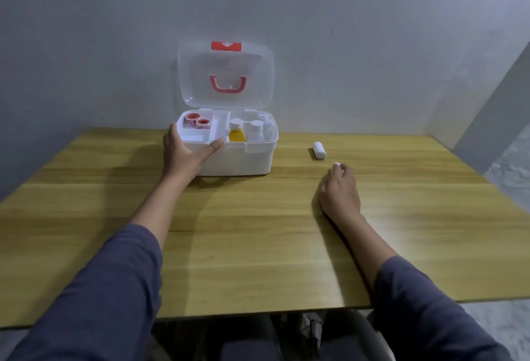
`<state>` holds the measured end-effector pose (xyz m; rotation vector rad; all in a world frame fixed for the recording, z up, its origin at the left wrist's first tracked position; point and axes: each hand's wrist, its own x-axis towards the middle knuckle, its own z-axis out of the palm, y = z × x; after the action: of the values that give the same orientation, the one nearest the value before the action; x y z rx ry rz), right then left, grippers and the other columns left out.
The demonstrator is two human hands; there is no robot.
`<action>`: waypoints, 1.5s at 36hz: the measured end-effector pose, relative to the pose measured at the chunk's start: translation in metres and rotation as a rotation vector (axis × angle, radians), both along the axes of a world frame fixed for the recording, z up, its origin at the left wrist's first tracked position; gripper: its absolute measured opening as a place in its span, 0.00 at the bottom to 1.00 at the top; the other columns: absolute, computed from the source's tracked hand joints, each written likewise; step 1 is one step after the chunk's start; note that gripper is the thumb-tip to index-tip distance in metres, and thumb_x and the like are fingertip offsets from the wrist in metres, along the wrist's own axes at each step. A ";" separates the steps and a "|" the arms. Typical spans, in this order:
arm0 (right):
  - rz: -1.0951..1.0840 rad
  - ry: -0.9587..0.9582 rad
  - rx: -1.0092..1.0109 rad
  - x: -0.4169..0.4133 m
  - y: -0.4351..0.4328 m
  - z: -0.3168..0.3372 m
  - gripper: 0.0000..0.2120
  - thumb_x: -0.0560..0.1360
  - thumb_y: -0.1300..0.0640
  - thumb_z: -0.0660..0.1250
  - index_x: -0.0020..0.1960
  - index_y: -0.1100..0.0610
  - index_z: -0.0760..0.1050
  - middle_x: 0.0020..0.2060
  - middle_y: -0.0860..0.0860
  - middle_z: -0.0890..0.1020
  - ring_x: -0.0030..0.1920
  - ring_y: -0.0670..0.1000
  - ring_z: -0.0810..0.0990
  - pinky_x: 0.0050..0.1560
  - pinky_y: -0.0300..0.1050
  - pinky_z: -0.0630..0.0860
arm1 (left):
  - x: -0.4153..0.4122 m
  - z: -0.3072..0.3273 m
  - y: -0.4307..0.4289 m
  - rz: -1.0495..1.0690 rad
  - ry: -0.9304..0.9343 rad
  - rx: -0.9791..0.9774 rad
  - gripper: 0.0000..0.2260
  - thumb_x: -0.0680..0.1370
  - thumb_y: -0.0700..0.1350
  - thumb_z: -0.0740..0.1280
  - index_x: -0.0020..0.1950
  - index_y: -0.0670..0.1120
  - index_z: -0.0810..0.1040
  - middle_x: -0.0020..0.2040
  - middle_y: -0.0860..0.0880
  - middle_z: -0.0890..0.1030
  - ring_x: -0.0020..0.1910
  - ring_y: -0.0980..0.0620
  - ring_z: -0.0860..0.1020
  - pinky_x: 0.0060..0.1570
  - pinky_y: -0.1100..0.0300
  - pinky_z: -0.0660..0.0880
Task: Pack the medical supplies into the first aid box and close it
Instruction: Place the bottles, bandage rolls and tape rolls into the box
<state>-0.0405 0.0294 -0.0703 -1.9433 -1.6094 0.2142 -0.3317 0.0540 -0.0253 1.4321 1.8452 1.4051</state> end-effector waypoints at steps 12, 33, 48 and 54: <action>-0.013 0.099 -0.001 0.007 0.070 0.010 0.25 0.78 0.49 0.56 0.67 0.66 0.63 0.68 0.63 0.63 0.67 0.63 0.65 0.68 0.53 0.64 | 0.001 -0.007 0.002 0.017 -0.024 0.087 0.45 0.66 0.56 0.76 0.76 0.46 0.56 0.74 0.47 0.61 0.72 0.50 0.62 0.62 0.63 0.61; 0.292 0.095 0.039 -0.030 0.082 0.005 0.18 0.77 0.63 0.59 0.67 0.62 0.69 0.68 0.63 0.66 0.63 0.62 0.71 0.65 0.47 0.66 | 0.001 -0.008 0.005 0.032 -0.047 0.102 0.45 0.65 0.55 0.77 0.75 0.45 0.58 0.73 0.47 0.63 0.72 0.50 0.63 0.65 0.62 0.62; 0.578 0.124 0.330 -0.093 0.066 0.138 0.19 0.77 0.56 0.63 0.67 0.57 0.71 0.66 0.57 0.72 0.64 0.54 0.72 0.59 0.36 0.66 | -0.002 -0.003 0.005 0.008 -0.075 0.033 0.46 0.58 0.60 0.79 0.71 0.47 0.66 0.67 0.47 0.71 0.64 0.49 0.72 0.53 0.60 0.72; 0.837 -0.151 0.128 -0.155 0.068 0.146 0.19 0.76 0.51 0.64 0.65 0.58 0.73 0.64 0.56 0.75 0.64 0.55 0.74 0.64 0.45 0.70 | -0.008 0.001 0.008 0.008 -0.020 0.001 0.47 0.54 0.67 0.76 0.67 0.48 0.69 0.62 0.48 0.75 0.58 0.49 0.75 0.48 0.59 0.75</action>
<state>-0.1959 0.0976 0.0760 -1.1126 -2.3940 0.2838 -0.3398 0.0624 -0.0238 1.4074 1.8396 1.4191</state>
